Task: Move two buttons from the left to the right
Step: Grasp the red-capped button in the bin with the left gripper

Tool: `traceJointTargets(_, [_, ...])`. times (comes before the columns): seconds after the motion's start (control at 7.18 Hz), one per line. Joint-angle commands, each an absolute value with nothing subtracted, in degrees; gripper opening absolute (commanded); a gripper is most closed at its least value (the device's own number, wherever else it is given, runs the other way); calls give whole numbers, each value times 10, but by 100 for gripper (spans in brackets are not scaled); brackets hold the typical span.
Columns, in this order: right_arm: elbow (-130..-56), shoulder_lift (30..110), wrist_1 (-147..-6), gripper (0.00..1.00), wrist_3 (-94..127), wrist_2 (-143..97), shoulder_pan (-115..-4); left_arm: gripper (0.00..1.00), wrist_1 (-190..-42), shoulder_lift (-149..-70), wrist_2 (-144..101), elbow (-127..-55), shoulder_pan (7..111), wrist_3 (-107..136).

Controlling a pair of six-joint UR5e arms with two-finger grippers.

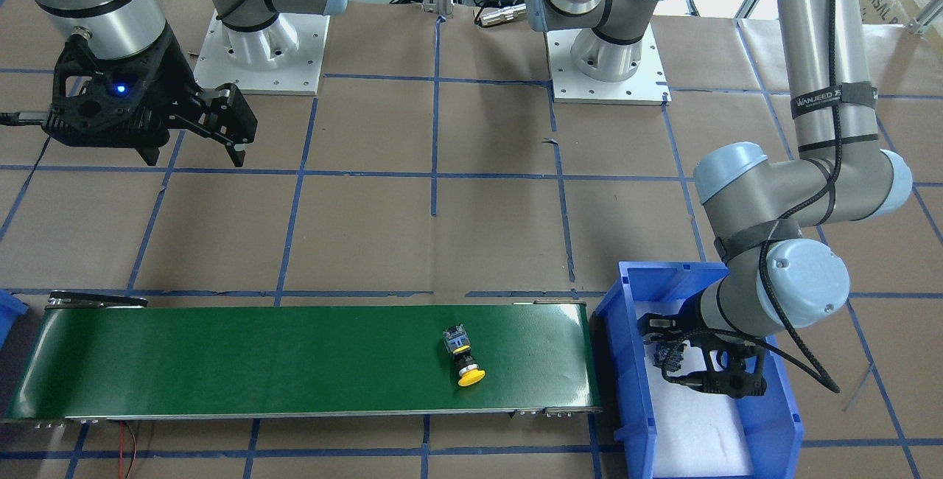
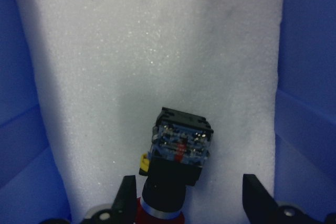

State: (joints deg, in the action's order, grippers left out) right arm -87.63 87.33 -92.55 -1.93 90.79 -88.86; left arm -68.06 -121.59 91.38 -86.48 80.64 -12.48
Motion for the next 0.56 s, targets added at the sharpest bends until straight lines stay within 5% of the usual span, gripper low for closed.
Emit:
traceJointTargets(0.0, [-876,874,-925,100,-19,908,-889,76,-678,-1217,914,-865,806,-125])
traceJointTargets(0.42, [-877,871,-923,100,-24,903,-889,75,-664,-1230,914,-865,806,-132])
